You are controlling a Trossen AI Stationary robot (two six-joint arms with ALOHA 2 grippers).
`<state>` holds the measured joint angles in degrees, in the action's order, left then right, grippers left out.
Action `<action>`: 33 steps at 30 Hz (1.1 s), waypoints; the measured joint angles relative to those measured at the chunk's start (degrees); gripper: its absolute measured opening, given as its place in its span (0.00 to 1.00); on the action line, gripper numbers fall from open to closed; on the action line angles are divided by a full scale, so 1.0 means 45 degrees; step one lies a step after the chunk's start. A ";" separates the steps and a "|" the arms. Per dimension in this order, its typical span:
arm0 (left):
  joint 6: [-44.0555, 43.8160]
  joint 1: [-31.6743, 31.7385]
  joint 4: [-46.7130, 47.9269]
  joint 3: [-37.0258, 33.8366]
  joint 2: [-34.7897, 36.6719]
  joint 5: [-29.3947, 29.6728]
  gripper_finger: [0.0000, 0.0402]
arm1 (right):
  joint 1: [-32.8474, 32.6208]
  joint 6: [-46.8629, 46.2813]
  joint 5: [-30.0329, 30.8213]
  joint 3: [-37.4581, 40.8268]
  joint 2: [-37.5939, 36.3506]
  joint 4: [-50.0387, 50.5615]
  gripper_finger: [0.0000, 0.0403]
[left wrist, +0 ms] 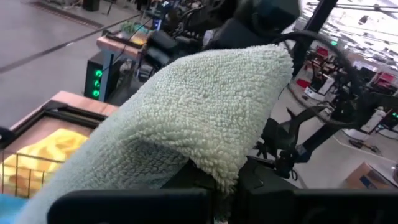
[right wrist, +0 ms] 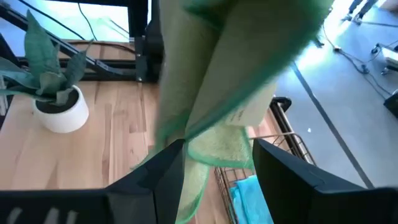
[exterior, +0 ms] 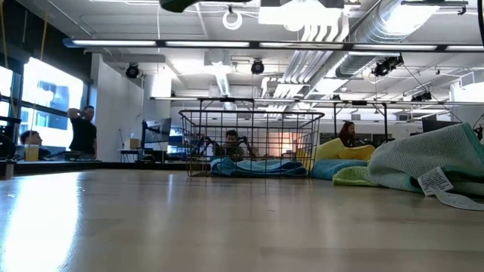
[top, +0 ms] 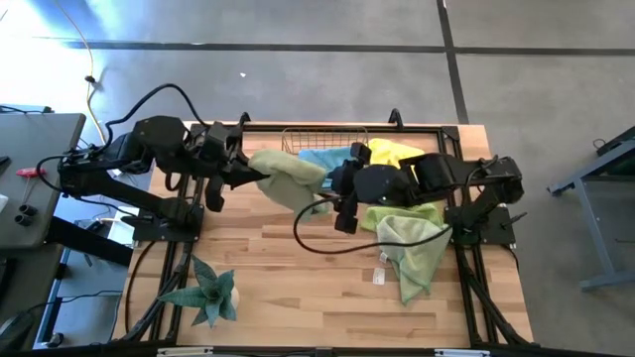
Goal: Fold microfiber towels
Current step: Fold the left light green towel
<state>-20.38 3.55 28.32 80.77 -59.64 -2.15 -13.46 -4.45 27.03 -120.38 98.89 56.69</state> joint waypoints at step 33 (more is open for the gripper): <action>0.0150 0.0000 -0.0771 0.0005 0.0350 -0.0049 0.00 | 0.0410 0.1672 -0.0267 0.0123 0.0360 -0.1081 0.45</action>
<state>-19.70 3.55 24.85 80.79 -58.06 -2.37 -11.62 3.08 25.82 -119.83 100.51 51.83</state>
